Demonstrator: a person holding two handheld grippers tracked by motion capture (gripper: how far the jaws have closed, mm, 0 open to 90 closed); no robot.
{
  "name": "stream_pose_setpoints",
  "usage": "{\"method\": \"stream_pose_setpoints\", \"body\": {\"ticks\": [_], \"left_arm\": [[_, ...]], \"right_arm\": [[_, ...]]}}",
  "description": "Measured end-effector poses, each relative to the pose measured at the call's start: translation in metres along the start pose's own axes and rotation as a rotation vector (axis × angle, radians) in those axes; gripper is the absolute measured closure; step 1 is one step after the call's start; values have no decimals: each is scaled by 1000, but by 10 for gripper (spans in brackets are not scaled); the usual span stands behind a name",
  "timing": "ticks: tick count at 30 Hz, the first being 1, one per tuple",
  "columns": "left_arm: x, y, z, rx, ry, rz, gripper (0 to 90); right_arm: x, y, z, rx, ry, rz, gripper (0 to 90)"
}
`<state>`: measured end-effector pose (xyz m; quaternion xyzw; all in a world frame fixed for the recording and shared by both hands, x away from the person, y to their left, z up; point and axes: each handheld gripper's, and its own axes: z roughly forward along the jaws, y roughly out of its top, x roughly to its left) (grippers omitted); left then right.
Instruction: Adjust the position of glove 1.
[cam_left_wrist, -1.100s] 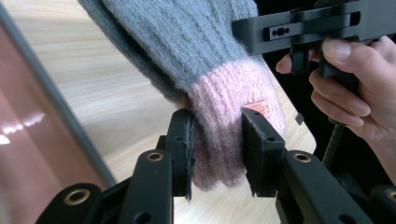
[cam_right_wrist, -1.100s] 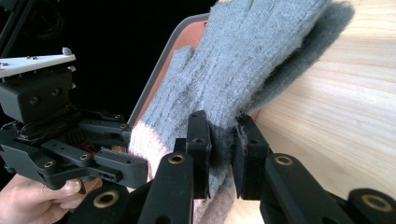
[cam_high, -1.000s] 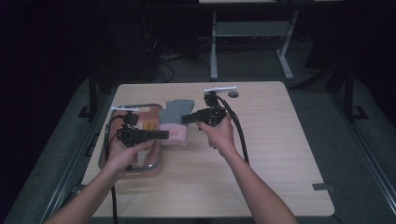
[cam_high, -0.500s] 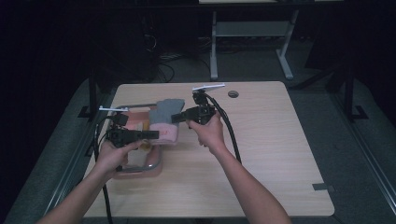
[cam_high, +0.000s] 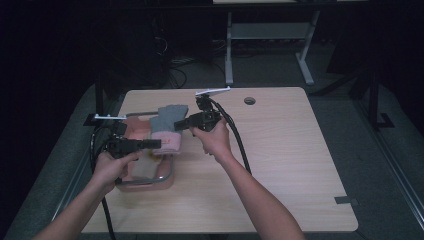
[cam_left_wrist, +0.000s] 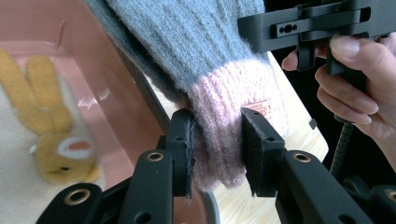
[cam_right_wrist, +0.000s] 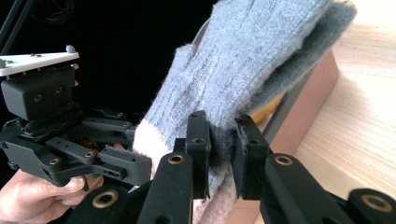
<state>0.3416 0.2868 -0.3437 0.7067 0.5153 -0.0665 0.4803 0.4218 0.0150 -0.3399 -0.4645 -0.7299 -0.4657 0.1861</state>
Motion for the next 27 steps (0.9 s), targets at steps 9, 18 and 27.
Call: {"method": "stream_pose_setpoints", "body": {"ticks": [9, 18, 27], "left_arm": [[7, -2, -9, -10, 10, -12, 663], [11, -4, -15, -15, 27, -17, 663], [19, -5, -19, -10, 37, -29, 663]], "right_arm": [[5, 3, 11, 11, 11, -8, 780], [8, 6, 21, 14, 26, -6, 781], [7, 8, 31, 22, 39, -8, 780]]}}
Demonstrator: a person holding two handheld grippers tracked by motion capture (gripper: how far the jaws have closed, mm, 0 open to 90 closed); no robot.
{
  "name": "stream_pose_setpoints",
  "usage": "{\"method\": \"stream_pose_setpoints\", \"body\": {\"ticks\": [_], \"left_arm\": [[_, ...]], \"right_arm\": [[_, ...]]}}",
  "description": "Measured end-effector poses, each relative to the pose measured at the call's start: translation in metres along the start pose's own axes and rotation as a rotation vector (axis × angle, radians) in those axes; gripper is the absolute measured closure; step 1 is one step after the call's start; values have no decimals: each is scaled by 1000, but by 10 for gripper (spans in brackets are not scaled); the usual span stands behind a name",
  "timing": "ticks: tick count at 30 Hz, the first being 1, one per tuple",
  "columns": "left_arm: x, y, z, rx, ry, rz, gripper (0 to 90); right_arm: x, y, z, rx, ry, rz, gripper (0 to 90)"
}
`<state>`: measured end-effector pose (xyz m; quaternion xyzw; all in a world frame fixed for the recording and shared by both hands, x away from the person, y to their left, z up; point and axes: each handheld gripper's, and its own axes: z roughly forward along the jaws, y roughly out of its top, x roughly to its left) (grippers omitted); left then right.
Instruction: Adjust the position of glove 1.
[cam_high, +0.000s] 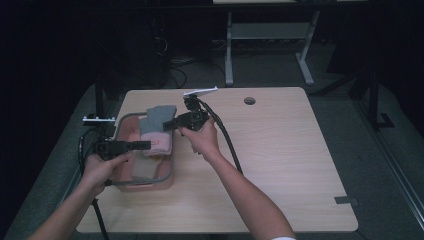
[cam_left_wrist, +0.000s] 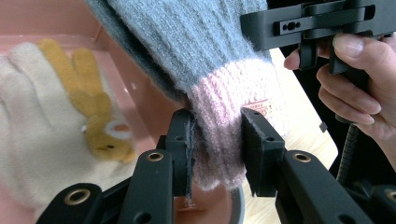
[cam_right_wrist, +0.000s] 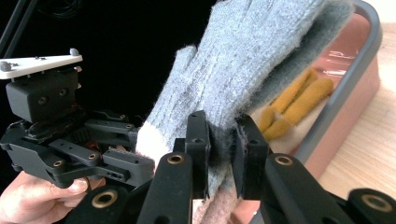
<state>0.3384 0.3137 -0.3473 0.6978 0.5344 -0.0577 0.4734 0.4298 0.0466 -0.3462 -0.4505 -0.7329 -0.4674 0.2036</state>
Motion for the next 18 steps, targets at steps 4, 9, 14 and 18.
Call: {"method": "stream_pose_setpoints", "body": {"ticks": [4, 9, 14, 18], "left_arm": [[3, 0, -2, 1, 4, -1, 663], [7, -1, -4, 3, 11, -10, 663], [12, -2, -6, 9, 21, -11, 663], [16, -3, -8, 14, 26, -13, 663]], "right_arm": [[0, 2, 4, 4, 6, 0, 780], [0, 3, 9, 14, 9, -1, 780], [-1, 3, 17, 19, 13, 1, 780], [-2, 3, 22, 25, 16, 3, 780]]}}
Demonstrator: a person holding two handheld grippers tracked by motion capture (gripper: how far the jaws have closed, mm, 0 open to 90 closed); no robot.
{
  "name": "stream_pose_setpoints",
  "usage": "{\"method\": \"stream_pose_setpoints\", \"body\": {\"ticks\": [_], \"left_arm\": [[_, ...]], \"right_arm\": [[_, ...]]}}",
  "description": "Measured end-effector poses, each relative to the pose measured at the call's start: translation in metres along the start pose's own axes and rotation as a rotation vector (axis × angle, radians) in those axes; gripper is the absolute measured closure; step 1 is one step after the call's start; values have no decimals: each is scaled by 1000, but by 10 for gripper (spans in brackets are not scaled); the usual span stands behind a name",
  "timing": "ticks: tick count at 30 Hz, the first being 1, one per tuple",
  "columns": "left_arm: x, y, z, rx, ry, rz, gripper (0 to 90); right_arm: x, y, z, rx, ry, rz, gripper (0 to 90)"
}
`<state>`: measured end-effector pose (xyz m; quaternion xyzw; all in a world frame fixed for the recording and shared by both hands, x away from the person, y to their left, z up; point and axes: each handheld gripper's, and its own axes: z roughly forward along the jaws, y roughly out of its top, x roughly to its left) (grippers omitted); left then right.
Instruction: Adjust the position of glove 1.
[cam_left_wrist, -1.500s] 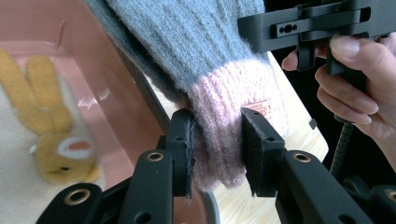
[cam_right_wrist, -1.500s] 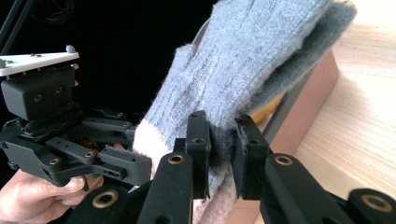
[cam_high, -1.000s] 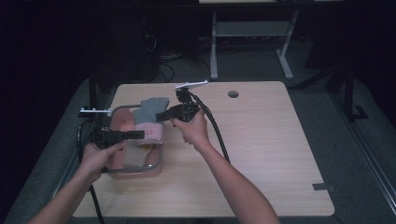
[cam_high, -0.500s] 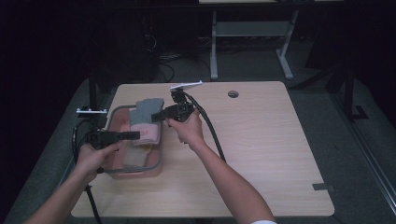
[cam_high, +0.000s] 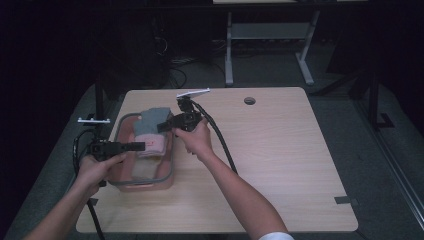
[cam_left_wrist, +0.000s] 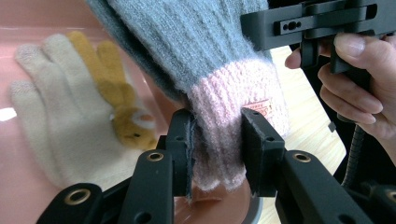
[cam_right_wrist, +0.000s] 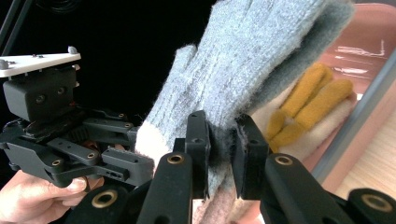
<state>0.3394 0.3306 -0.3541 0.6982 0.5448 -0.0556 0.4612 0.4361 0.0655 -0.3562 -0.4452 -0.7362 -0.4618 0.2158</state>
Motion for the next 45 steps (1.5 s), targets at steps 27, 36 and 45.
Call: {"method": "stream_pose_setpoints", "body": {"ticks": [27, 36, 45], "left_arm": [[23, -11, -2, 34, 42, -23, 663], [31, -21, 0, 60, 64, -35, 664], [35, -28, 4, 79, 92, -51, 663]], "right_arm": [[-7, -4, 31, 44, -12, 2, 778], [-9, -9, 46, 95, -51, -19, 775], [-10, -12, 55, 133, -84, -30, 748]]}}
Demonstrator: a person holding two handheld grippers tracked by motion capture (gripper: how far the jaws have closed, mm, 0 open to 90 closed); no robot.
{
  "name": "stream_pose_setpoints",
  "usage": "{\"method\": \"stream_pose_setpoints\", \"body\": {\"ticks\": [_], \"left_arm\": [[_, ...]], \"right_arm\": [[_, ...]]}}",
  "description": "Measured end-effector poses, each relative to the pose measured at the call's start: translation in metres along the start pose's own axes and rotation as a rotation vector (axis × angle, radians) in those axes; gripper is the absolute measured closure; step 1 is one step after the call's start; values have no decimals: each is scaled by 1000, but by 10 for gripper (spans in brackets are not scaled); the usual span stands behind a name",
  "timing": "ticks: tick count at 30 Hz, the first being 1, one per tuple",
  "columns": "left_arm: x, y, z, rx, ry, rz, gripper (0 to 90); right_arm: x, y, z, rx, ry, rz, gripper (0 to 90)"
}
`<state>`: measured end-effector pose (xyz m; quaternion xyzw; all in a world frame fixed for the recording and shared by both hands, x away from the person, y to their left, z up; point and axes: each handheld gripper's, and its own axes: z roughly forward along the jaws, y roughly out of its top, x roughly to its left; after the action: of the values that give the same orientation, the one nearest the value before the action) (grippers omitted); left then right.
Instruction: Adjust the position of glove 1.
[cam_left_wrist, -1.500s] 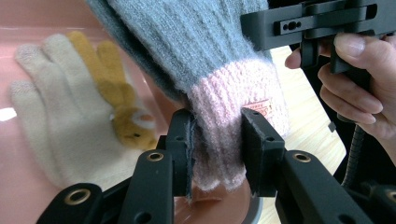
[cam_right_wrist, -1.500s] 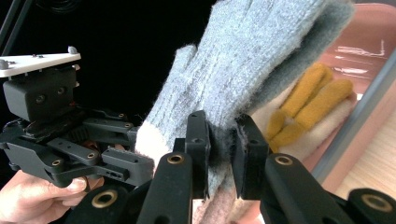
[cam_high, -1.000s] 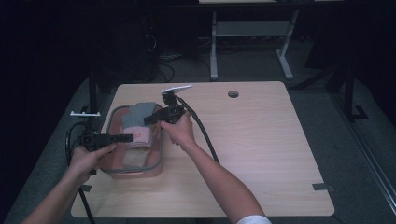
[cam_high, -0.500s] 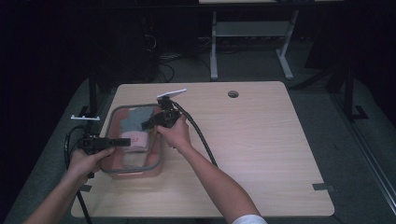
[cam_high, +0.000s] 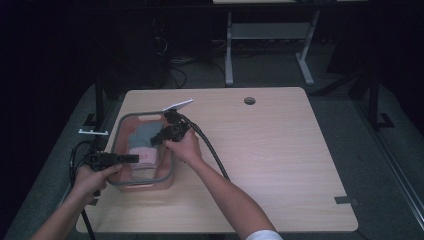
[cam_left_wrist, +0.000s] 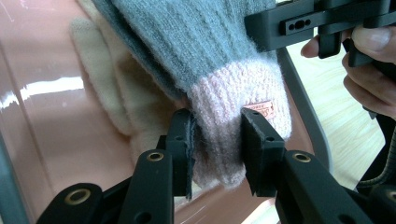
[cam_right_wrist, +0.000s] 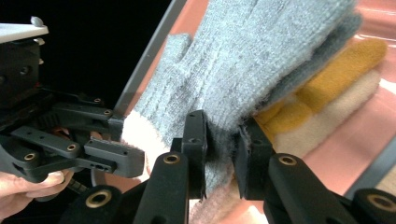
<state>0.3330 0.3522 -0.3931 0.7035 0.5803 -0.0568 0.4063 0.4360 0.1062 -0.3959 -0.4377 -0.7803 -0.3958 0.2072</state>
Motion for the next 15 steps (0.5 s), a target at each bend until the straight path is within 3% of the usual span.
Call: {"method": "stream_pose_setpoints", "body": {"ticks": [4, 9, 15], "left_arm": [[3, -3, 2, 13, 22, -5, 663], [6, -6, 4, 22, 46, -17, 663], [0, -3, 5, 31, 72, 23, 622]], "right_arm": [[2, 1, 1, 16, -44, -8, 729], [-1, 3, -3, 7, -58, -14, 716], [0, 4, -9, -10, -73, -15, 708]]}}
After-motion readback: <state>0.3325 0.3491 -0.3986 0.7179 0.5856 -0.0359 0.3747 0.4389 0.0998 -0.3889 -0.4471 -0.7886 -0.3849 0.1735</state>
